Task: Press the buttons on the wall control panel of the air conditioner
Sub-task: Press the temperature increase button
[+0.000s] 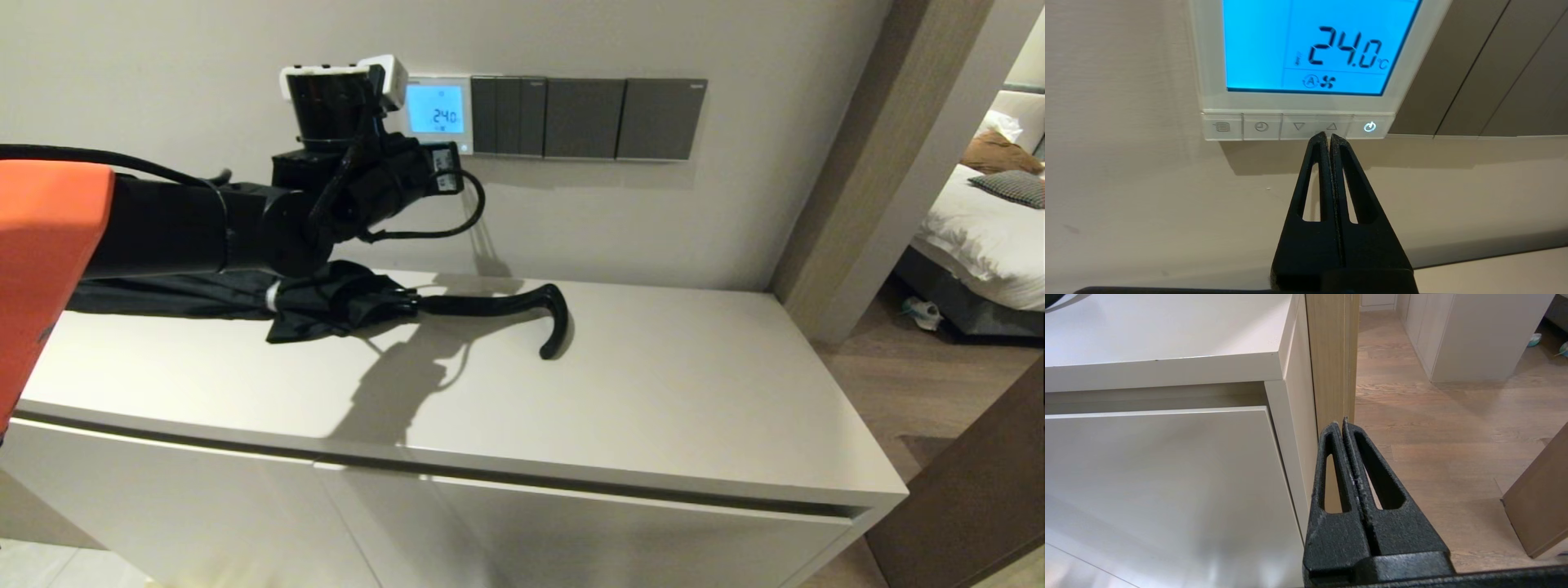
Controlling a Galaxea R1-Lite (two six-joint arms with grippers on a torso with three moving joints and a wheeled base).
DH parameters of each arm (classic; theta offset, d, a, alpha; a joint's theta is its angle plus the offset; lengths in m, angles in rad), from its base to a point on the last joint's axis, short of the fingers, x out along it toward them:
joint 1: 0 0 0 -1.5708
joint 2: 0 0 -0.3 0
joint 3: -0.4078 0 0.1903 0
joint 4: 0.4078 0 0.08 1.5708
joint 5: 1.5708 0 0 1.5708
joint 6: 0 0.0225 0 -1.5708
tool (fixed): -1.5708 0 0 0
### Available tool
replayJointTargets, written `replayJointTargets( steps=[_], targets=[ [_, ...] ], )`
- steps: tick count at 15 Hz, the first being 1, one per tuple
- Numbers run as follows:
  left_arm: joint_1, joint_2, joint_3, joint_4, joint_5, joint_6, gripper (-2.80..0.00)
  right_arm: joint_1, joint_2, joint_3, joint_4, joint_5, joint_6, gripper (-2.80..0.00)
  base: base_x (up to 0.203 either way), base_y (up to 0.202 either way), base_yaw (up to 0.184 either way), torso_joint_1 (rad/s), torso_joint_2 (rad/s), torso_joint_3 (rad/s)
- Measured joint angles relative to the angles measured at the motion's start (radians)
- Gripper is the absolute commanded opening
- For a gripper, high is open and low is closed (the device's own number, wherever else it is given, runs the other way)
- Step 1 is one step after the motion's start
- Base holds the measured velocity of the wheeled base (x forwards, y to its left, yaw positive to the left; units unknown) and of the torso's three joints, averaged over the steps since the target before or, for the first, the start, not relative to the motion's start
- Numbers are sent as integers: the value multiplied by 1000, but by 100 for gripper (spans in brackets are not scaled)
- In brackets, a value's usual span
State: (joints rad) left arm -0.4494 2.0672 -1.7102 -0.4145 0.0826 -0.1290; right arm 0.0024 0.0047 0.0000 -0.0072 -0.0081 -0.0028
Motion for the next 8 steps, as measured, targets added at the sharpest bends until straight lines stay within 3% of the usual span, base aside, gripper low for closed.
replayJointTargets(
  steps=[8],
  targets=[
    [0, 1, -3, 0, 0, 0, -280, 0, 0, 0, 0, 0, 0, -280, 0, 0, 0, 0, 0, 0]
  ],
)
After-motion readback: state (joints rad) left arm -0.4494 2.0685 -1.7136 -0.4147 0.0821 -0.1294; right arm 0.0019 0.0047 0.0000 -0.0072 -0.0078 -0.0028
